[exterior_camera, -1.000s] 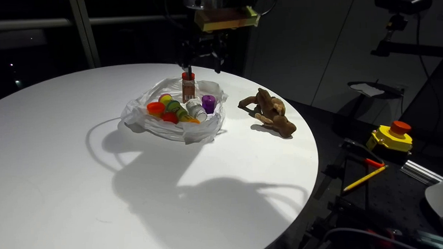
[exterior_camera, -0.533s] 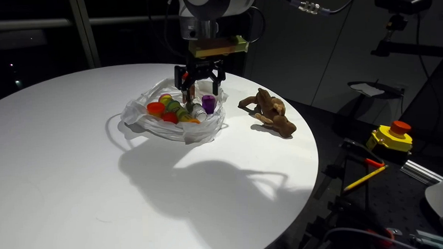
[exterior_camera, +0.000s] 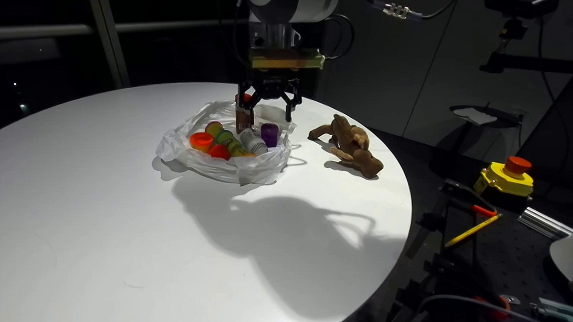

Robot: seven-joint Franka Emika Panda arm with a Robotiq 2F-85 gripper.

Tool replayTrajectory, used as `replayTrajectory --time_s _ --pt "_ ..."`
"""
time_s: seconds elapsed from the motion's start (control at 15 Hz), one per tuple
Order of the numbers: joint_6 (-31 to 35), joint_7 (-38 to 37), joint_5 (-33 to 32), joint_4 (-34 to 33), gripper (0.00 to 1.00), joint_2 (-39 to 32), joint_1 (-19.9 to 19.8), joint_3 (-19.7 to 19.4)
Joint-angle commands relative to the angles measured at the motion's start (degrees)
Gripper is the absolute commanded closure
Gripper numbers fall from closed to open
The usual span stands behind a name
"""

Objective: Pick the objects in the plastic bag and put them on the table

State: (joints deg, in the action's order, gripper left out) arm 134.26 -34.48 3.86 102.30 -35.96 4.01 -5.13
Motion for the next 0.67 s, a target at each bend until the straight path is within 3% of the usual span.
replayTrajectory --time_s 0.0,0.47,0.53,0.6 --pt "-0.8 -1.3 3.9 -3.0 0.00 -2.0 -0.9 0.1" --pt "-0.2 -3.4 6.7 -5.4 0.03 -4.6 -2.0 -0.2" --pt "-0.1 -3.7 6.8 -5.7 0.26 -5.0 -2.1 -0.3" --pt "-0.2 -3.9 7.0 -5.7 0.27 -5.0 -2.2 -0.3"
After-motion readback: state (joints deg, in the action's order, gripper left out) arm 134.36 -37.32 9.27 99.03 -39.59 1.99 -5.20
